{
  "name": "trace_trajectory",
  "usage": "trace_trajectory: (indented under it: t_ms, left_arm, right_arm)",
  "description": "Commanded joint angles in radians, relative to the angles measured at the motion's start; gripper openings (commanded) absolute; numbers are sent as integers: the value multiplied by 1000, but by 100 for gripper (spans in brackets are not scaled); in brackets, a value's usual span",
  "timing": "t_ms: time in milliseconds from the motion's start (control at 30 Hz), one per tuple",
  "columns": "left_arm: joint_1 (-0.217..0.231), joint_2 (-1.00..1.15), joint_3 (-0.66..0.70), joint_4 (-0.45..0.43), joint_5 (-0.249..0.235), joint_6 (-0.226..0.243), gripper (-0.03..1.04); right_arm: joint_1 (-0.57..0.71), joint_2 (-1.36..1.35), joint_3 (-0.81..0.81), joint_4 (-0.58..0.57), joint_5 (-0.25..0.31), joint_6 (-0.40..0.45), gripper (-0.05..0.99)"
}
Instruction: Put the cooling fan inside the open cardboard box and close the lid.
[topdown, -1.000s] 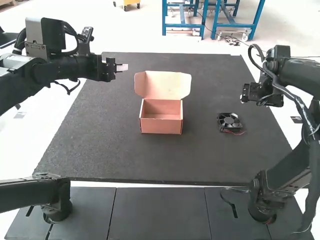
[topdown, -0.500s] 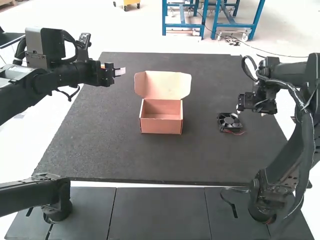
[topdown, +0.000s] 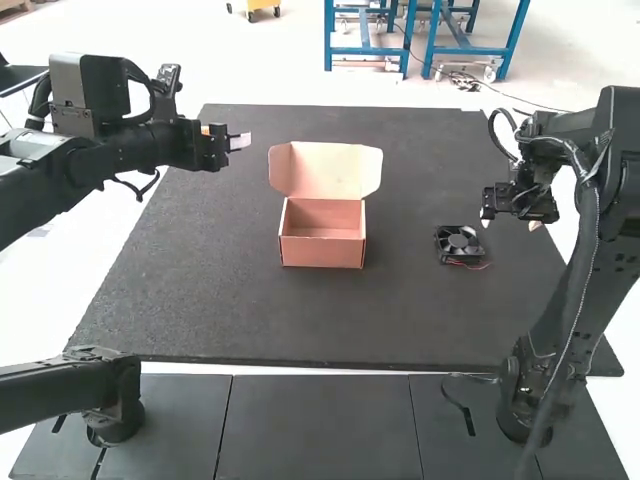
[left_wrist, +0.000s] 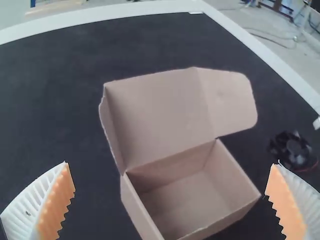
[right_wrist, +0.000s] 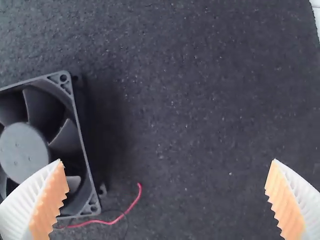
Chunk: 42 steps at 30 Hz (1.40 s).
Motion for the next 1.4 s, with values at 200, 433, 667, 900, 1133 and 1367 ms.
trace_trajectory:
  t_ms: [200, 433, 667, 900, 1133, 1367]
  left_arm:
    - [1, -19, 5, 15, -11, -3, 90]
    - [2, -18, 5, 25, -12, -6, 90]
    - [1, -18, 9, 25, -12, -6, 90]
    - [1, -18, 12, 25, -12, -6, 90]
    - [2, -18, 17, 26, -12, -6, 90]
    - [1, -18, 23, 28, -12, -6, 90]
  right_arm:
    - [-9, 70, 85, -77, -53, -45, 90]
    - [-6, 112, 102, -97, -75, -47, 90]
    - [-4, 162, 130, -104, -79, -44, 90]
    - [-4, 195, 159, -118, -79, -41, 90]
    - [-4, 223, 176, -130, -79, -39, 90]
    - [-4, 247, 191, -137, -78, -34, 90]
